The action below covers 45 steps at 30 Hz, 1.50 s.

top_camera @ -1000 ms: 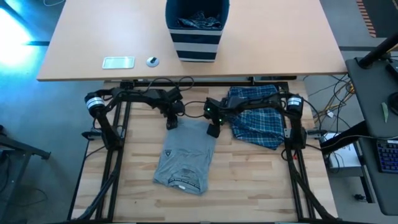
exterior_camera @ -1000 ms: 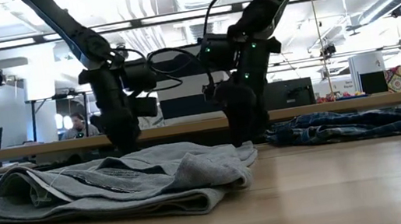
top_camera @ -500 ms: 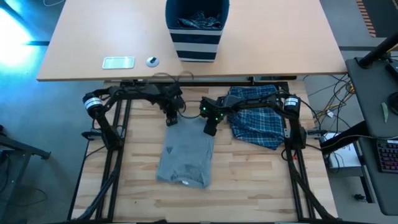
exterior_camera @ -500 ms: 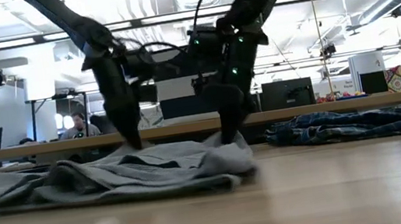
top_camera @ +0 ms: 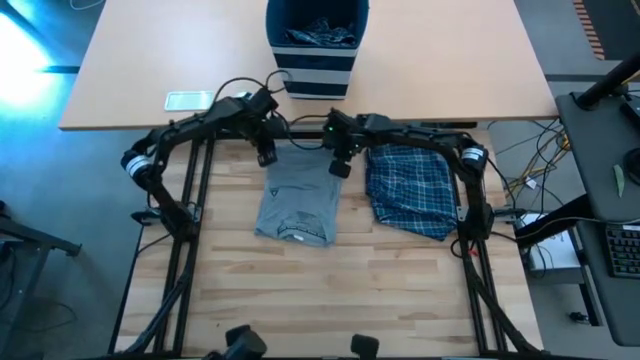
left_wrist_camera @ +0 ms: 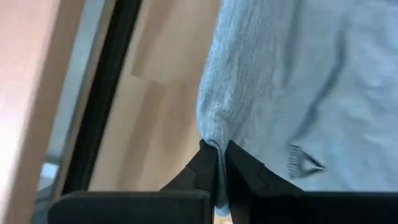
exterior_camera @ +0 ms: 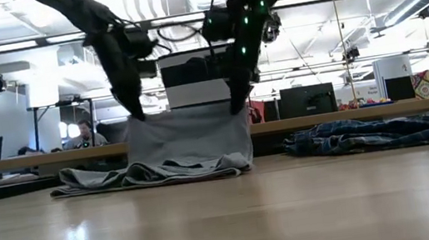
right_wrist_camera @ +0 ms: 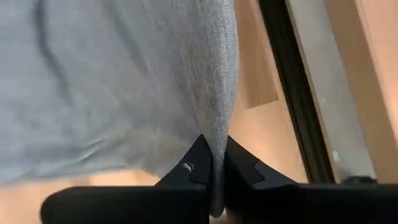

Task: Fold Laundry from Bin
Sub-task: Fold the gray shirt

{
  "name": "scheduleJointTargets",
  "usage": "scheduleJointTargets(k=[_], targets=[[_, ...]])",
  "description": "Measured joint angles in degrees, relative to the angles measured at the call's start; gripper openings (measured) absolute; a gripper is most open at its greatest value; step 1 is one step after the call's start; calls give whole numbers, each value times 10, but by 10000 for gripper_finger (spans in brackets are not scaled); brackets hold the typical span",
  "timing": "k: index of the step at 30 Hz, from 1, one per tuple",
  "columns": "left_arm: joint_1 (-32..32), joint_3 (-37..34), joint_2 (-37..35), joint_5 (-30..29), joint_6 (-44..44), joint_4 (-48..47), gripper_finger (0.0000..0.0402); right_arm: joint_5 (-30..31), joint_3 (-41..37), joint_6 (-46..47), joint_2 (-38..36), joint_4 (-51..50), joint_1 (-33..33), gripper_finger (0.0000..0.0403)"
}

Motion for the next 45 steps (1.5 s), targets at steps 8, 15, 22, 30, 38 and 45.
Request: scheduleJointTargets(k=[8,15,22,30,38,45], targets=[[-68,-127,-125,65,-54,-42,0,-91,26,57,-18,-106,82,10],[-199,-235,-232,70,-120,-29,0,-116,21,135,-8,-97,196,10],[-304,-325,-270,70,-205,43,0,-87,18,199,42,-79,265,11],[-389,-344,-269,83,-224,60,0,-87,18,243,83,-71,303,12],[-417,-354,-258,167,-233,73,71,-92,17,256,88,-57,321,45],[-422,-323,-258,242,-239,16,185,-132,39,292,75,-62,330,150]])
